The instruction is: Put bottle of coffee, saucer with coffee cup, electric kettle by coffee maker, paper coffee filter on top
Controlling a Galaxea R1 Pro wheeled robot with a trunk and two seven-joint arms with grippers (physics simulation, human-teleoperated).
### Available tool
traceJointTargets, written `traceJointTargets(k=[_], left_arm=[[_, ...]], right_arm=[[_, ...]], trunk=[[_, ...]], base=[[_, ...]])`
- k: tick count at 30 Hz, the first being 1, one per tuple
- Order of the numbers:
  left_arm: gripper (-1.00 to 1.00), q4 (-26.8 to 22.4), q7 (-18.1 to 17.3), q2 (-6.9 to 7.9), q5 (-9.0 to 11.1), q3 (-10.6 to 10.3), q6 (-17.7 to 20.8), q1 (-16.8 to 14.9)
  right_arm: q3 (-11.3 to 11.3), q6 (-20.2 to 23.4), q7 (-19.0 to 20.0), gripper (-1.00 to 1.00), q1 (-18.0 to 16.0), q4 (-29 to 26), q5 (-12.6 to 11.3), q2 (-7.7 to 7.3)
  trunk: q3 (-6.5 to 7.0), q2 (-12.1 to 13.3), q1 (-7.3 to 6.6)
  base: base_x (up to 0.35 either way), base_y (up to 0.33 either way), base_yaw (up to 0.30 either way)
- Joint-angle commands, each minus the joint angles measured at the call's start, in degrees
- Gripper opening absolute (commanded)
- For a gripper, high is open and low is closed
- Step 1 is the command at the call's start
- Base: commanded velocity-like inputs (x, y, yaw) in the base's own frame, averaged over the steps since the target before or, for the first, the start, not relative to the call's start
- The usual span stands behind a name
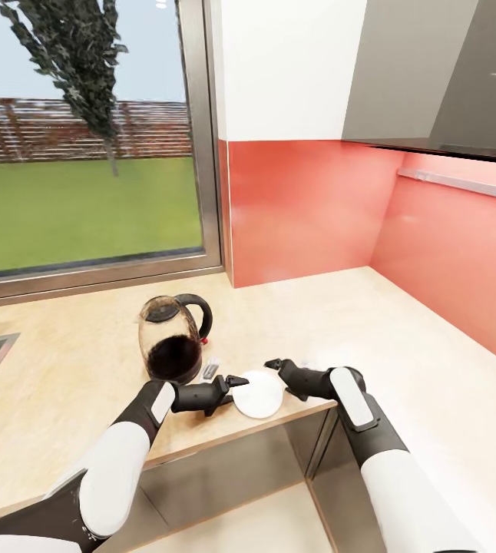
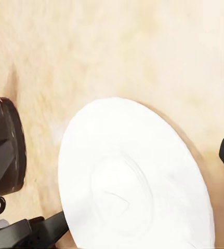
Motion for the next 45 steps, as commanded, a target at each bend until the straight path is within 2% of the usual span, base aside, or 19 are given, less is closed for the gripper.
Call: traceJointTargets(k=[1, 17, 22, 25, 45], left_arm=[[1.00, -0.09, -0.31, -0.06, -0.88, 0.34, 0.27, -0.05], [1.00, 1.22, -0.33, -0.06, -0.88, 0.24, 0.27, -0.14], [1.00, 1.23, -0.31, -0.06, -0.88, 0.24, 0.33, -0.14], [1.00, 1.23, -0.31, -0.06, -0.88, 0.24, 0.40, -0.19], [1.00, 1.23, -0.33, -0.06, -0.88, 0.16, 0.62, -0.31]], right_arm=[[-0.12, -0.54, -0.58, 1.00, -0.05, 0.12, -0.45, 0.03], [-0.12, -2.04, -0.27, 1.00, -0.05, 2.41, -0.56, 0.02], [-0.12, -2.26, 3.89, 1.00, -0.05, 3.41, -0.37, 0.02], [-0.16, -2.28, 4.81, 1.00, -0.05, 4.74, -0.32, 0.02], [-0.09, -2.29, 5.13, 1.00, -0.05, 5.26, -0.30, 0.11]], trunk=[[-0.13, -0.12, 0.04], [-0.13, -0.12, 0.04], [-0.13, -0.12, 0.04], [-0.13, -0.12, 0.04], [-0.13, -0.12, 0.04]], base=[[0.000, 0.000, 0.000], [0.000, 0.000, 0.000], [0.000, 0.000, 0.000], [0.000, 0.000, 0.000], [0.000, 0.000, 0.000]])
